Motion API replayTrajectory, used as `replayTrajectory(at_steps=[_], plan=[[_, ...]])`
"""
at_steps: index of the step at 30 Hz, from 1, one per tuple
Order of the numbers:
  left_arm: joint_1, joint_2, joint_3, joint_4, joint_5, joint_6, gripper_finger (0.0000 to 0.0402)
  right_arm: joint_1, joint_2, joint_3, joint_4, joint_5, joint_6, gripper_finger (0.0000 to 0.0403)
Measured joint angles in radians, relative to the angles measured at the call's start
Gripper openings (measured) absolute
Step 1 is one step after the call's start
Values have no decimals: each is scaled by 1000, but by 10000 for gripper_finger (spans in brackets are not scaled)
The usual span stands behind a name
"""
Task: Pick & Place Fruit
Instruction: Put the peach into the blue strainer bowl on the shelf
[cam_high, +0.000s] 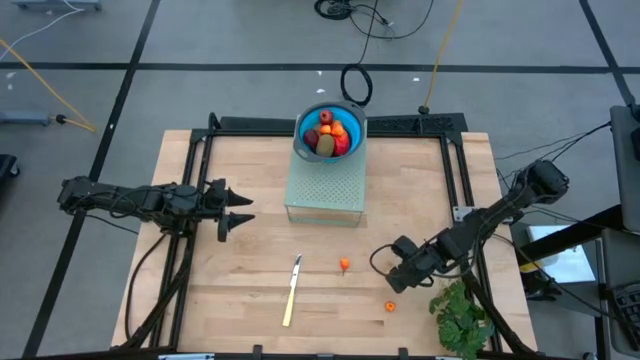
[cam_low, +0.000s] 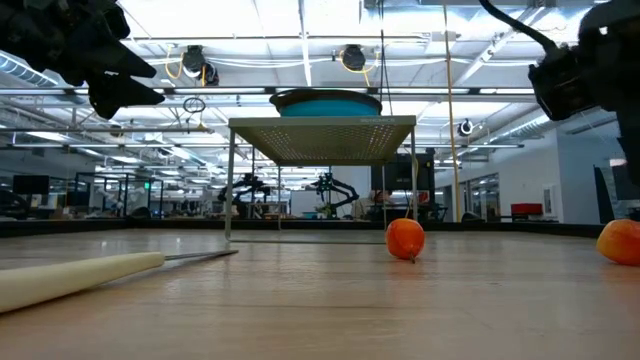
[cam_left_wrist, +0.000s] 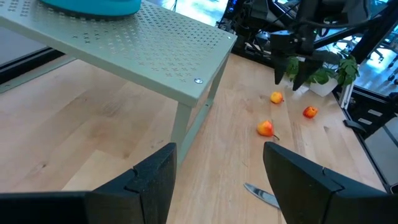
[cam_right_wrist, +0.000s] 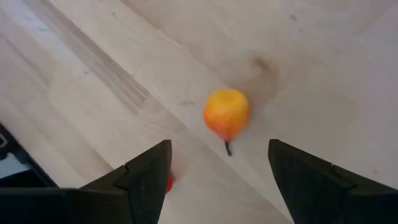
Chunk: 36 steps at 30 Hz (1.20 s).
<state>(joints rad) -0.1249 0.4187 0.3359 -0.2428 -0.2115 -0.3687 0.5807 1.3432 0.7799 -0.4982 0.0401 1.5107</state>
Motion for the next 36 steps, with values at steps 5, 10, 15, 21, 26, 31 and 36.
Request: replayTrajectory(at_steps=[5,10,15,21,26,31,36], plan=[[0,0,0,0,0,0,241,23,58,19,-10,-12,18,263],[0,0,0,0,0,-2,241,29,141,88,-88,15,-1,263],[0,0,0,1,0,0,241,29,228,150,-96,20,-69,263],[0,0,0,1,0,-3,241,28,303,162,-116,18,-82,261],[0,0,0,1,0,-11,241,28,317,164,-117,46,-83,259],[0,0,0,1,0,-9,241,28,306,161,-123,70,-85,260],[0,0,0,1,0,-7,241,28,305,161,-123,83,-89,257]])
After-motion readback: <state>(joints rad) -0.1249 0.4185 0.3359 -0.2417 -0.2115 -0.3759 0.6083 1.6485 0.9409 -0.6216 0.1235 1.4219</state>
